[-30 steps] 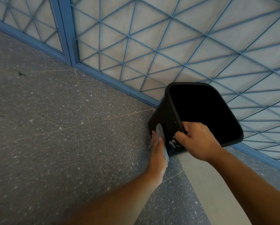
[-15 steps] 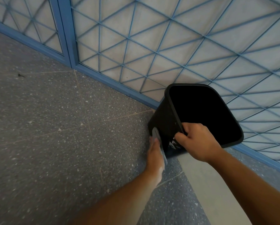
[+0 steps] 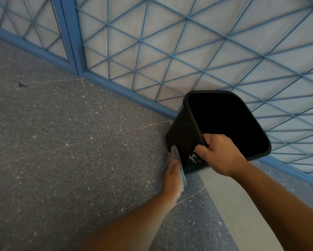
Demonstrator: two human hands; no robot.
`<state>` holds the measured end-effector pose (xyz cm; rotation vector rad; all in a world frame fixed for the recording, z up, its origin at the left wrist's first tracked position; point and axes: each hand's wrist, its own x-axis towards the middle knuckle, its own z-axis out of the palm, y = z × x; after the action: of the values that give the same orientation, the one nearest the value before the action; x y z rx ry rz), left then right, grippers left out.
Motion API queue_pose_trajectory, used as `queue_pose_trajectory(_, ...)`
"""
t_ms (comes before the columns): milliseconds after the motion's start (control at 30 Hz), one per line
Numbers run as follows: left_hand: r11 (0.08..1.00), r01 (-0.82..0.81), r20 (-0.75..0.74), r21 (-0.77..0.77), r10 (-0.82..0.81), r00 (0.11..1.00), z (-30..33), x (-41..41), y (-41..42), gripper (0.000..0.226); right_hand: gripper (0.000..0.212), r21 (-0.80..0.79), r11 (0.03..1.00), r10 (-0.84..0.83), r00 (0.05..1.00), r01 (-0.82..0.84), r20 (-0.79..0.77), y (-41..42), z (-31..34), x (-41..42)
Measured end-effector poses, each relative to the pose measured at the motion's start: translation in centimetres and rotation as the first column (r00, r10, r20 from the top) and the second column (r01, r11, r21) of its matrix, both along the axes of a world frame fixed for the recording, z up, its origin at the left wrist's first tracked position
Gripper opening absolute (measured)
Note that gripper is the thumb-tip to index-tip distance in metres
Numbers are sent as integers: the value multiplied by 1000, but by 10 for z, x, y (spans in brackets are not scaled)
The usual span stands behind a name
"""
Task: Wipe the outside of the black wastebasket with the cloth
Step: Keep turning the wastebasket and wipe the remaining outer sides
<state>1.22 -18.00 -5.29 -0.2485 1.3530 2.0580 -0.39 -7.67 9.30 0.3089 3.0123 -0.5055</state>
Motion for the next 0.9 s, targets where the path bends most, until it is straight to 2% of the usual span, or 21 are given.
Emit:
queue_pose_trajectory(67, 1000, -29, 41, -2, 29, 999, 1, -14, 0, 55, 30, -3, 1000, -8, 1000, 8, -11, 0, -1, -1)
queue_pose_trajectory(233, 987, -28, -106, 158, 45, 993, 22, -12, 10, 56, 27, 12, 1000, 4, 1000, -4, -22, 0, -2, -1)
queue_pose_trajectory(367, 996, -54, 40, 64, 51, 998, 9, -19, 5, 54, 26, 7, 1000, 6, 1000, -6, -16, -1, -2, -1)
queue_pose_trajectory(500, 985, -87, -30, 147, 92, 995, 30, -24, 11, 55, 25, -3, 1000, 21, 1000, -21, -23, -1, -1, -3)
queue_pose_trajectory(567, 987, -112, -21, 114, 115, 993, 30, -12, 8, 55, 28, -10, 1000, 14, 999, -14, -35, -1, 0, -3)
queue_pose_trajectory(633, 990, -129, 35, 52, 127, 991, 23, -6, 2, 52, 36, -17, 1000, 4, 999, -4, -35, -3, 1, -3)
queue_pose_trajectory(700, 989, -146, 115, -7, 146, 983, 22, -10, -5, 51, 54, -39, 999, -13, 1000, 12, -21, -4, 5, -3)
queue_pose_trajectory(833, 983, -178, 208, -45, 183, 961, 32, -23, -26, 61, 75, -63, 996, -61, 998, 59, -32, -12, 11, -2)
queue_pose_trajectory(900, 981, -184, 216, -60, 193, 957, 38, -27, -39, 65, 84, -104, 990, -88, 996, 90, 30, -13, 16, -7)
